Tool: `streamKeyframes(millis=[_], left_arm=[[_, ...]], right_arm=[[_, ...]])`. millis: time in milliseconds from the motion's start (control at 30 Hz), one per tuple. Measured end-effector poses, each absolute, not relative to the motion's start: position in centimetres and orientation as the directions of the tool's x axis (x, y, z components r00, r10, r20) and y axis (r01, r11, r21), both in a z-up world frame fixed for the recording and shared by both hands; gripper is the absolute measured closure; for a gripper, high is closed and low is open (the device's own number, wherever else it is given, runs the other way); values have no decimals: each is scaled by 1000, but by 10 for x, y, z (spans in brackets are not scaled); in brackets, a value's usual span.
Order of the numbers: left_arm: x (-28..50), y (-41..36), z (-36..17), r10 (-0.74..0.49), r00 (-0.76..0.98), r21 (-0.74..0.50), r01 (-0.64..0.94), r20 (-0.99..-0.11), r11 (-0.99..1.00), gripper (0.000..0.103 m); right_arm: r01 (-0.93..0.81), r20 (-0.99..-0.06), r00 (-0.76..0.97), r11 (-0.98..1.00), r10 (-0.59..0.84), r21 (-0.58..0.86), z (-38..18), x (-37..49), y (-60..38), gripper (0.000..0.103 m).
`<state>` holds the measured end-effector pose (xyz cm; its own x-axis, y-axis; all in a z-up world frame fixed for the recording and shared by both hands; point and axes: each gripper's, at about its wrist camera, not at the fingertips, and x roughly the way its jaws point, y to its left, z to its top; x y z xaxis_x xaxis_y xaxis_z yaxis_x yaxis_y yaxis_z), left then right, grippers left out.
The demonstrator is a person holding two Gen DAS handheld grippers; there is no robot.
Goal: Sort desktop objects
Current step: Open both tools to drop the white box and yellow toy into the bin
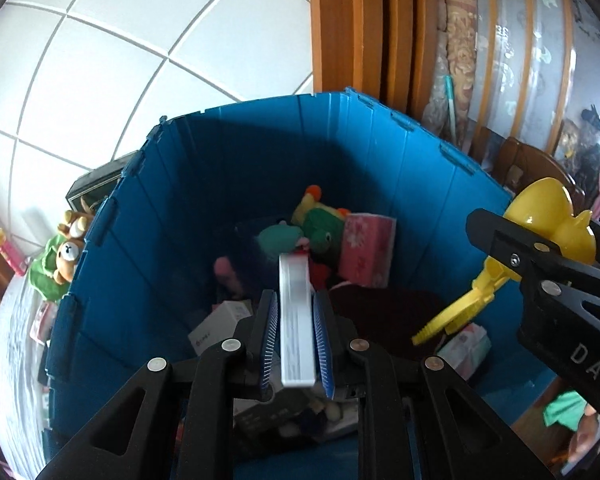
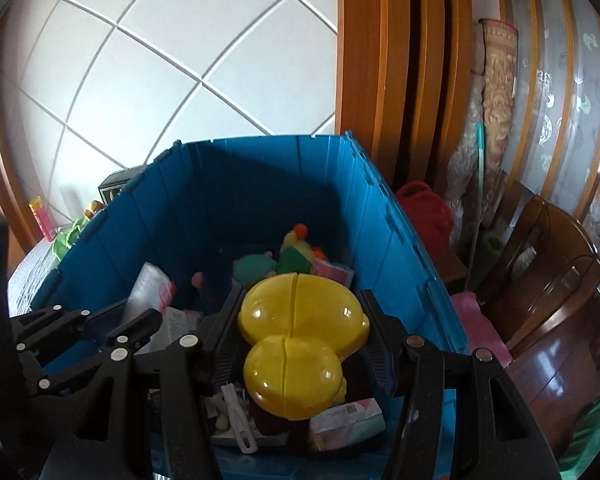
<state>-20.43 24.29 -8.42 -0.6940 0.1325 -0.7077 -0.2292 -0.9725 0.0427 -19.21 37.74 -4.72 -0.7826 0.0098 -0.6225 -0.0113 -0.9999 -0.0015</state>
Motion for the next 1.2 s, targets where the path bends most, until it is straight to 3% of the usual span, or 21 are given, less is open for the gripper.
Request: streamKeyframes(millis=[33, 67, 100, 167, 300, 367, 500, 967, 1200], left_arm=[[-204, 242, -84, 131, -697, 43, -226, -705, -973, 59], [-203, 241, -83, 129, -702, 43, -222, -701, -974, 51], [-202, 240, -82, 127, -707, 44, -218, -696, -975, 40], [-200, 239, -80, 113, -724, 59, -207, -680, -976, 36], [-198, 233, -75, 113, -736, 50, -195, -667, -979, 26], [-197, 231, -74, 111, -741, 49, -190, -662, -981, 25], [-194, 227, -71, 120, -747, 43, -196, -654, -980, 22], [-175, 215, -65, 138, -764, 33, -204, -630, -978, 16], [-162, 199, -59, 128, -780, 30, -185, -612, -982, 16]], right_arm=[[-13, -625, -781, -1000, 9, 2, -49, -192, 379, 48], [-16, -624, -781, -1000, 9, 5, -49, -192, 380, 47], [-20, -623, -782, -1000, 11, 7, -49, -192, 381, 41], [-26, -618, -786, -1000, 16, 6, -47, -191, 381, 23], [-33, -611, -791, -999, 23, 5, -42, -189, 381, 21], [-37, -602, -798, -999, 24, 9, -39, -186, 380, 19], [-49, -581, -813, -999, 35, 10, -32, -179, 382, 5], [-60, -470, -881, -998, 50, 6, 9, -138, 382, 0], [-61, -473, -880, -998, 48, 13, 7, -127, 380, 0]])
